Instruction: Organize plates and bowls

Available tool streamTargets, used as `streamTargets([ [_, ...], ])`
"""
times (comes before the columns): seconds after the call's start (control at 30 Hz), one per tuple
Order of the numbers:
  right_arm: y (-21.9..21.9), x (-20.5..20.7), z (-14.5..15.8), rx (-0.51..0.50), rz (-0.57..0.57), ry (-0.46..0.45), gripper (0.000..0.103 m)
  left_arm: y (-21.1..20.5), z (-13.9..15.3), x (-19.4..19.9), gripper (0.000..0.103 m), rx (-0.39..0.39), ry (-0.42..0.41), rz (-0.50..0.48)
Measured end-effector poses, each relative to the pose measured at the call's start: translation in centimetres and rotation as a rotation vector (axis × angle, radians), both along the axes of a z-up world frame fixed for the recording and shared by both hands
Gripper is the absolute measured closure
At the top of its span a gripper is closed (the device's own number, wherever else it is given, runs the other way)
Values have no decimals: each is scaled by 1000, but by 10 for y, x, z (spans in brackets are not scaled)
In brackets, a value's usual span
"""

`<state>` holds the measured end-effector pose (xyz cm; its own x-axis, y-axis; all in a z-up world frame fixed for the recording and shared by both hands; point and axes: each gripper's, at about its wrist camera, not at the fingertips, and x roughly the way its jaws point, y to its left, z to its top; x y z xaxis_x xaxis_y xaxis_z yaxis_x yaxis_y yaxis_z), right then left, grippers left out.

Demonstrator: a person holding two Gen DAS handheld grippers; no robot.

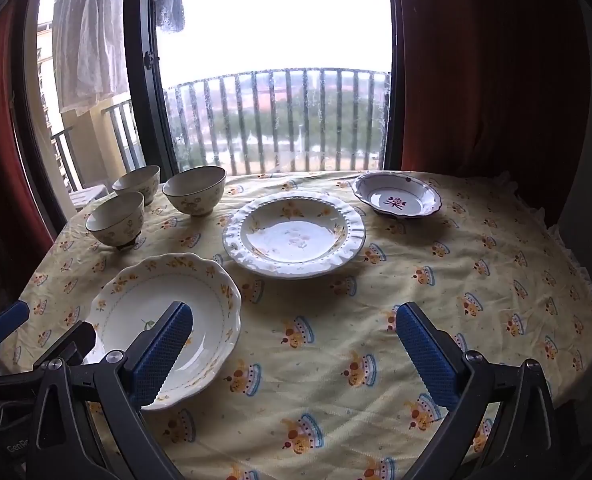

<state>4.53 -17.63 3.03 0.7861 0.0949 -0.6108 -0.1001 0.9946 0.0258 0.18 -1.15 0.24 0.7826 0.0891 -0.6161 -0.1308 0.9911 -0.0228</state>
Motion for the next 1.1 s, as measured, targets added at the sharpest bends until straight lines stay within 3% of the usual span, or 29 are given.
streamTargets([
  [0.4, -6, 0, 2, -22, 3, -11, 0, 2, -2, 4, 0, -46, -4, 13],
  [1.1, -9, -2, 1, -25, -11, -21, 0, -9, 3, 8, 0, 21, -17, 25],
])
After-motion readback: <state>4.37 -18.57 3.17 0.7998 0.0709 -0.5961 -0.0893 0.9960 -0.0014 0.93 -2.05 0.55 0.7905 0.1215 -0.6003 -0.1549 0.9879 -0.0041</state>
